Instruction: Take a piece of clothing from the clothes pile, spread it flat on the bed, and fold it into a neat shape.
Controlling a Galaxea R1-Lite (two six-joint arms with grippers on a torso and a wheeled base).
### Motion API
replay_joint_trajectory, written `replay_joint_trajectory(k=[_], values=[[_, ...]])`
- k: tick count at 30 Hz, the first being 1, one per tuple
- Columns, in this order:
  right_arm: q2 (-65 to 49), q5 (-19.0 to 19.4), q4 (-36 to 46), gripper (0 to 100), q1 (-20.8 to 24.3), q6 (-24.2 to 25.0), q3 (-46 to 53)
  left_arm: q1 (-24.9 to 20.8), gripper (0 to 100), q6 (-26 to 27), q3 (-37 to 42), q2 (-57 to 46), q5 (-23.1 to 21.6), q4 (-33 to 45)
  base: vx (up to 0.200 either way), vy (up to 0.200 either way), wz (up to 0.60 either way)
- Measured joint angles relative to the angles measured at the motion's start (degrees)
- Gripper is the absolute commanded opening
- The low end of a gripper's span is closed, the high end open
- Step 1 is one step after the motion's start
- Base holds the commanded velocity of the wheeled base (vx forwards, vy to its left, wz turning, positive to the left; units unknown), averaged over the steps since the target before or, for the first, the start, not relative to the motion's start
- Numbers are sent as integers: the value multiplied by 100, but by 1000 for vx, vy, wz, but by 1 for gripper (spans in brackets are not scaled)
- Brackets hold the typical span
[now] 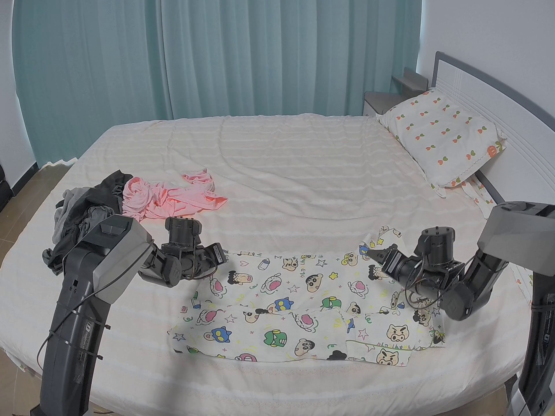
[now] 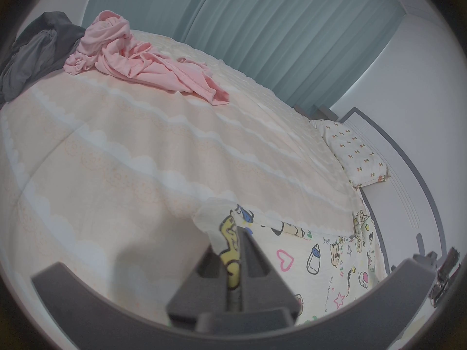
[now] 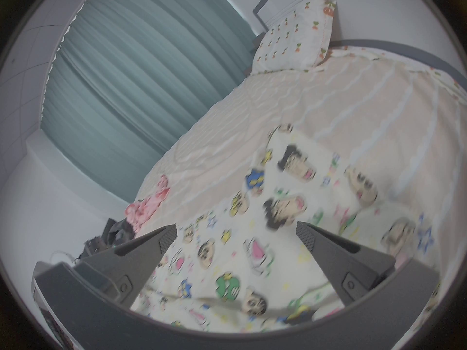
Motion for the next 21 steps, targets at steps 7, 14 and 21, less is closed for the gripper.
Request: replay_joint_trajectory(k=[7, 14, 21], values=[[234, 89, 852, 100, -712, -688, -1095, 39, 0, -217, 85, -167, 356, -22, 0, 0, 0], [837, 528, 1349, 100, -1091, -1421, -1998, 57, 0, -334, 133, -315, 633, -37, 0, 0, 0], [1399, 1143, 1673, 100, -1154, -1996, -2612, 52, 0, -350, 262, -422, 699, -41, 0, 0, 0]])
